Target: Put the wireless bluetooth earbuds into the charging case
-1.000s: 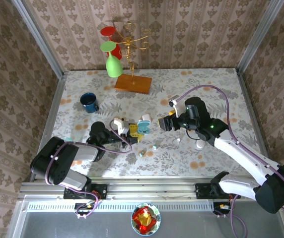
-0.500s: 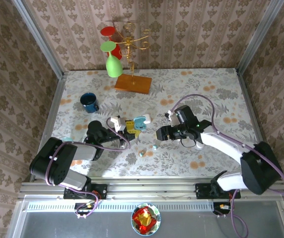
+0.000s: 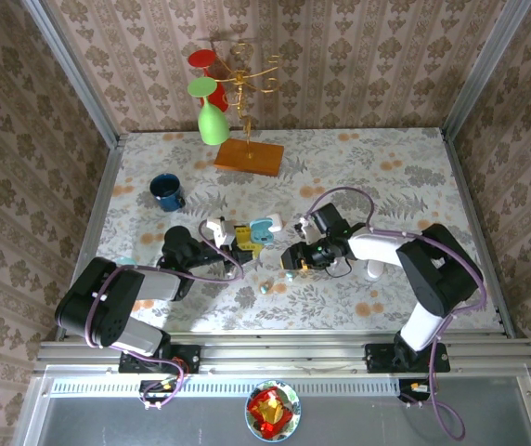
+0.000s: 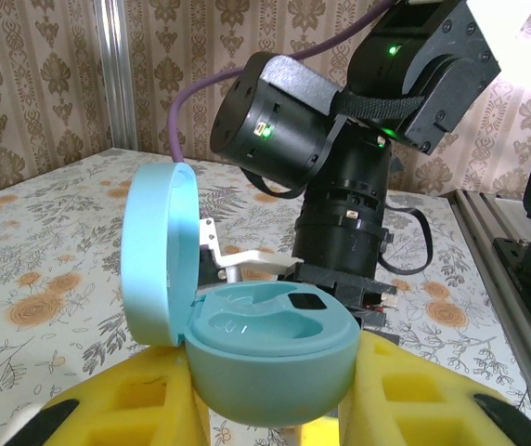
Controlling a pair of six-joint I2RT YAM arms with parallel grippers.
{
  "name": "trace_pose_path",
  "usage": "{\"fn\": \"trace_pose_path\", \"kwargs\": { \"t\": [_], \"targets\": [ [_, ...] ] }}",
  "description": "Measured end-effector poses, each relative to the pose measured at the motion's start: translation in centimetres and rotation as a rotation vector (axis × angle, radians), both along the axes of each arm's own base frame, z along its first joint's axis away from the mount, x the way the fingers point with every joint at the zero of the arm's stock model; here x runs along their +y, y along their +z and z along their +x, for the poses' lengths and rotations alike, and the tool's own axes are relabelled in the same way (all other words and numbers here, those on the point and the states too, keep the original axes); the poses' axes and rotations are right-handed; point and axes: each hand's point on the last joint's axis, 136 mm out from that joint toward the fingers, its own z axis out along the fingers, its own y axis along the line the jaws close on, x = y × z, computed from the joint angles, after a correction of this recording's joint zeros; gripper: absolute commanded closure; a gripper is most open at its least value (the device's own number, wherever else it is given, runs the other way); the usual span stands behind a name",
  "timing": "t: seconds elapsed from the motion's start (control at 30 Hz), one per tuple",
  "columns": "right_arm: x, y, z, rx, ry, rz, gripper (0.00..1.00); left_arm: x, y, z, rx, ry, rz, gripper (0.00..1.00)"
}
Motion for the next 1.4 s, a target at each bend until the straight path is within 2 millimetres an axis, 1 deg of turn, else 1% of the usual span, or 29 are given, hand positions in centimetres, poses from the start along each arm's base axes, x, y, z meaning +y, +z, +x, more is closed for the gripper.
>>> {"fn": "trace_pose_path", "kwargs": {
  "t": [0.23, 0.57, 0.77, 1.03, 1.17, 1.27, 1.4],
  "targets": [
    [0.4, -0.1, 0.3, 0.006, 0.008, 0.025, 0.42, 0.0, 0.0, 0.0, 0.0, 0.0, 0.0, 0.73],
    [1.3, -0.3, -1.1, 0.032, 0.056, 0.036, 0.49, 0.0, 0.0, -0.1, 0.0, -0.005, 0.0, 0.73],
    [1.1, -0.5, -1.7, 0.055, 0.061, 0.024, 0.56, 0.0, 0.0, -0.2, 0.0, -0.012, 0.0, 0.73],
    [1.1, -0.6, -1.8, 0.06, 0.061, 0.022, 0.62, 0.0, 0.0, -0.2, 0.001, -0.013, 0.001, 0.73],
    [1.1, -1.1, -2.0, 0.08, 0.064, 0.02, 0.65, 0.0, 0.0, -0.2, 0.001, -0.013, 0.001, 0.73],
    [1.1, -1.1, -2.0, 0.082, 0.064, 0.02, 0.66, 0.0, 0.0, -0.2, 0.001, -0.013, 0.001, 0.73],
    [1.0, -1.3, -2.0, 0.086, 0.064, 0.018, 0.71, -0.1, -0.2, -0.2, 0.005, -0.013, 0.003, 0.73]
  ]
}}
